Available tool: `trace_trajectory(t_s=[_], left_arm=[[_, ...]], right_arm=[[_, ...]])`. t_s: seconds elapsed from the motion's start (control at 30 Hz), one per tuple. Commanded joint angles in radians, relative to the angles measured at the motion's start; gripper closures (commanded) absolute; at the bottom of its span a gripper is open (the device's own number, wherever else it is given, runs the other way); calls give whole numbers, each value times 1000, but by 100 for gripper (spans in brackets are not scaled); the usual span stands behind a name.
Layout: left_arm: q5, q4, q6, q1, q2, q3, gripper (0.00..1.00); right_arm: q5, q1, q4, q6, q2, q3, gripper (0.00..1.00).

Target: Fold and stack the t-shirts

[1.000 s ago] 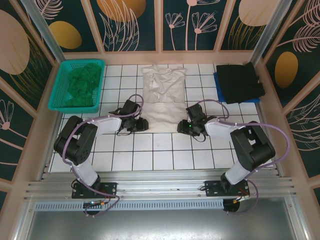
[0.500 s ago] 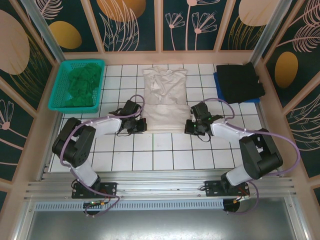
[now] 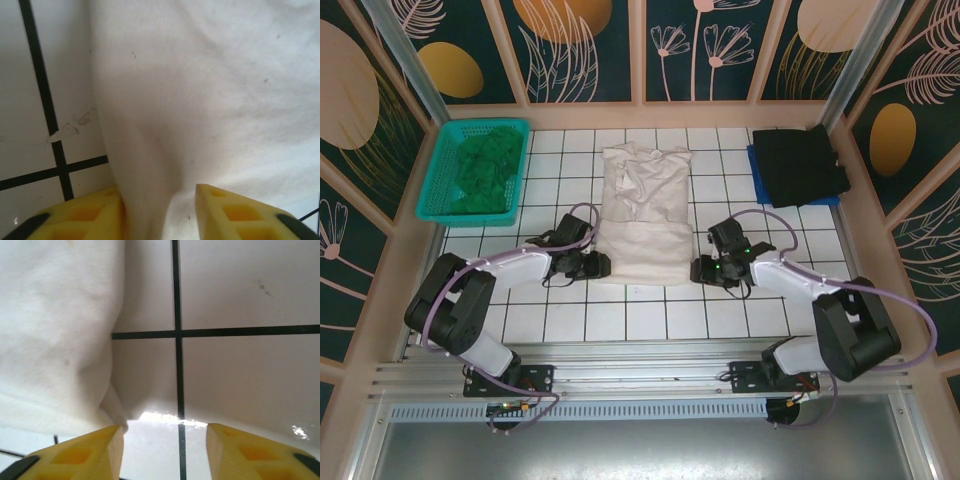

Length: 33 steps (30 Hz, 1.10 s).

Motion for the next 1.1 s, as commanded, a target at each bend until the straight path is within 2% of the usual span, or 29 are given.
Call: trace_trajectory(t_s=[0.0, 0.13, 0.27, 0.43, 0.6, 0.77, 0.9, 0.97, 1.07], left_arm=[[4, -5, -12, 4, -19, -20, 58], [9, 19, -27, 4, -22, -55, 57], [16, 48, -33, 4, -9, -85, 55], [21, 72, -29, 5, 12, -81, 55], [65, 117, -42, 4, 25, -79, 64], [87, 123, -42, 3, -1, -79, 78], [95, 116, -46, 3, -52, -76, 97], [101, 108, -47, 4, -69, -74, 100], [96, 83, -53, 3, -112, -87, 100]], right_arm=[[-81, 18, 102, 74, -54, -58, 49], [-137, 58, 250, 156, -52, -114, 44], [-94, 58, 272, 180, -12, -124, 45], [-102, 89, 322, 188, 43, -108, 47], [-66, 134, 324, 197, 108, -69, 48], [13, 149, 252, 199, 128, -35, 65], [37, 151, 227, 200, 89, -20, 81], [44, 151, 214, 200, 67, -10, 91], [51, 163, 180, 202, 22, -2, 100]])
